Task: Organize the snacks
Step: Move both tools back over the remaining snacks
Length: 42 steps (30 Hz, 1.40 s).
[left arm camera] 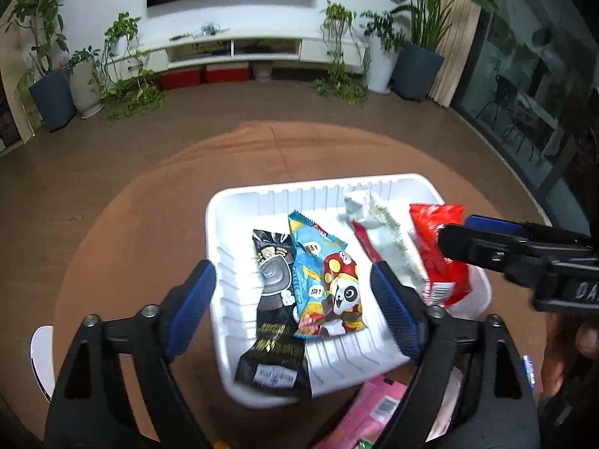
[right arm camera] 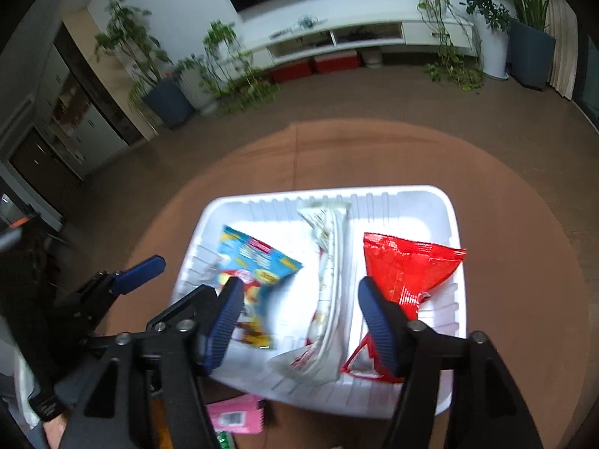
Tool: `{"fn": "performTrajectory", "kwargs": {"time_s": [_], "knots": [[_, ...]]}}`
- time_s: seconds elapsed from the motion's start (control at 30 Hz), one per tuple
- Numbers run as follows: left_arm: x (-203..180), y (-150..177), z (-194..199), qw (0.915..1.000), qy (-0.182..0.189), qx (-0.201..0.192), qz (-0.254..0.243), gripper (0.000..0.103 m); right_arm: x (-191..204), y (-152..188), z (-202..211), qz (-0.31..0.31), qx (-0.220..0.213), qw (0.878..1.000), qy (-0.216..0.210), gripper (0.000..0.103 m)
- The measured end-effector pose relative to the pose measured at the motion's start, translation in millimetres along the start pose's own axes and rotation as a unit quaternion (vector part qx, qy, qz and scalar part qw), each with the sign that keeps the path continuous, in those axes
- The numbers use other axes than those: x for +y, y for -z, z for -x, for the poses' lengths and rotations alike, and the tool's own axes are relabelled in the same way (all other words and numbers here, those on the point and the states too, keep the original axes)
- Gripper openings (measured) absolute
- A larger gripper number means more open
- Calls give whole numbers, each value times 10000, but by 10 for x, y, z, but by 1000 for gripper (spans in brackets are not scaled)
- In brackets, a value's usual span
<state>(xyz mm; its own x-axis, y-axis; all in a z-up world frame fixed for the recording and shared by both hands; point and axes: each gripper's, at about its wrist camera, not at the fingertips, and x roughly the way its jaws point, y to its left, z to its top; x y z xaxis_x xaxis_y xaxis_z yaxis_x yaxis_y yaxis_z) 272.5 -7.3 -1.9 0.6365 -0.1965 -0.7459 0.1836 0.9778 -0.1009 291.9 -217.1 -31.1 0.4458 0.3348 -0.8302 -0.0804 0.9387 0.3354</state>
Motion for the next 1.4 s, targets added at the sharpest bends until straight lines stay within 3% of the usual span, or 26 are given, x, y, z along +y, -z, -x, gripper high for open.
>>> {"fn": "performTrajectory", "kwargs": {"time_s": [0.13,0.4,0.5,0.6,0.7,0.8,1.0,1.2,1.4], "knots": [[17,128,421,9996,88,-253,-55,102,6,174,396,60,-382,9987,-346,80],[-19,723,1257,9961,235,-753,-398,102,-138,893,1041,-188,-752,9928,-910,89],[-30,1027,1425,9975,224,-564,-368,102,-167,1194,1200,-260,-776,9911,-1047,89],[38,1448,1494,9999,139,-52,-29,102,-192,1579,1349,-422,-766,9887,-1217,89],[110,1798,1557,9996,131,69,231,102,-167,1878,1432,-399,-751,9878,-1307,89],[63,2184,1663,9995,113,172,226,102,-82,2172,1486,-239,-683,9891,-1282,89],[-32,2576,1722,9992,144,369,-17,102,224,2648,1471,472,-400,9922,-1087,89],[-105,2581,1701,9979,383,481,-226,102,487,2881,1356,1381,-128,9887,-568,89],[-200,2514,1545,9945,383,819,-528,102,689,3049,1268,2261,135,9737,-239,84]]}}
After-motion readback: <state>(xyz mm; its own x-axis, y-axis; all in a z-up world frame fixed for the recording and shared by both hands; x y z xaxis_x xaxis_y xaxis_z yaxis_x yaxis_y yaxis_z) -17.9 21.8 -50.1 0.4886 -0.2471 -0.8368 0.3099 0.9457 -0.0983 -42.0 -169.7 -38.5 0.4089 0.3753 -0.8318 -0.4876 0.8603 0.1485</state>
